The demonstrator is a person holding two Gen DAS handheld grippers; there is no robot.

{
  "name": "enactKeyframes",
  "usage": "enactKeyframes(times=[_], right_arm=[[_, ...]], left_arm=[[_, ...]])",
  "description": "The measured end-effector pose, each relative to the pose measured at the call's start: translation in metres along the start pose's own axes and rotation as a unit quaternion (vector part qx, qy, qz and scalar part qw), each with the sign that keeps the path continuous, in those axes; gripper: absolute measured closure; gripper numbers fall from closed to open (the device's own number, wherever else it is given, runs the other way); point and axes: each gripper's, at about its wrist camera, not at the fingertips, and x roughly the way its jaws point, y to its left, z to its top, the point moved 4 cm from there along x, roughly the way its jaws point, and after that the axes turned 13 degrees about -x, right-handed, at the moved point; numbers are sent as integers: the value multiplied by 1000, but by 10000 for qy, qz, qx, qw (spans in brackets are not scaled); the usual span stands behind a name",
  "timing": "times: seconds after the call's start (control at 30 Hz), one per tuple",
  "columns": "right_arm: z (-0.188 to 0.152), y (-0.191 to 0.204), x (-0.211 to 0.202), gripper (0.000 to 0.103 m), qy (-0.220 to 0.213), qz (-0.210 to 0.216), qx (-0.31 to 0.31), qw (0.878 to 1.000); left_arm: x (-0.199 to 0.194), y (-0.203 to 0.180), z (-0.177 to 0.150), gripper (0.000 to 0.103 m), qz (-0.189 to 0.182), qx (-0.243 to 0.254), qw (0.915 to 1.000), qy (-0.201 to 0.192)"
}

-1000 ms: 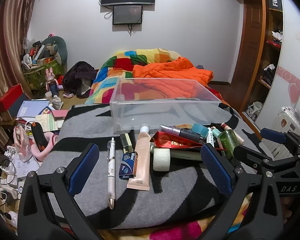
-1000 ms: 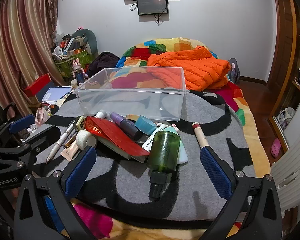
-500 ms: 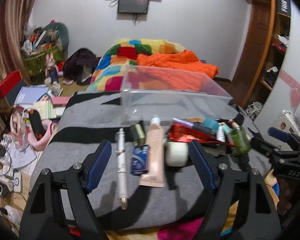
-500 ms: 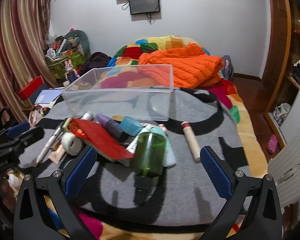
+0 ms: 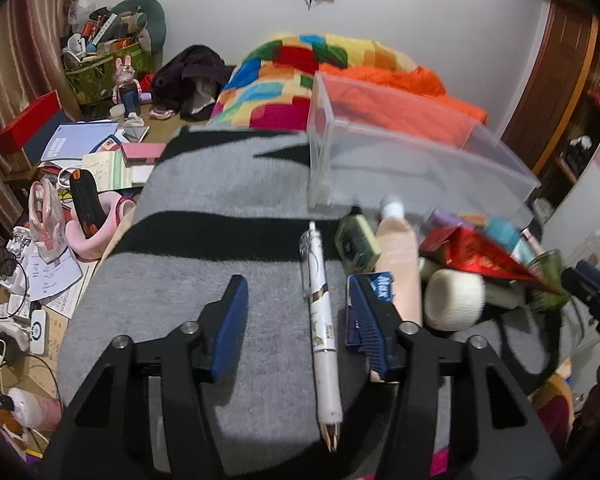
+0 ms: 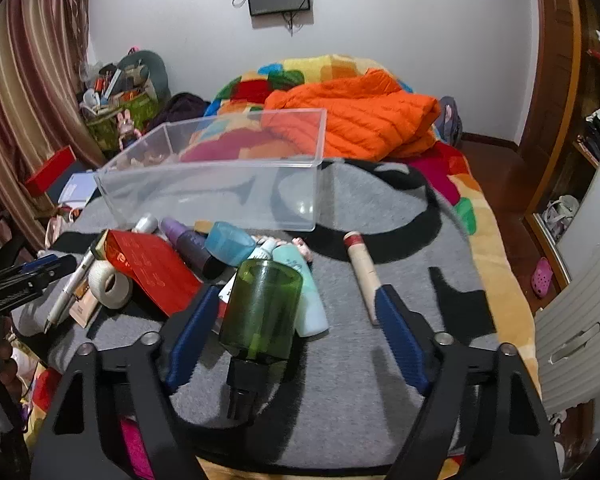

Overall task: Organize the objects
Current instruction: 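Grasp the white pen with left gripper while right grasps the green spray bottle, then drop the pen into the clear box with left while right drops the green bottle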

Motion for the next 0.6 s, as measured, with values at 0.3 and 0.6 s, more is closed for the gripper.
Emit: enactKeyframes(times=[0.3,0.6], right_arm=[[-7,8,20,56,285,305,94,9991],[-5,2,9,65,125,194,185,9996]], left_arm=[[18,-5,-3,70,299,286,9991,-121],[5,-6,-5,90,99,313,9993,-196]])
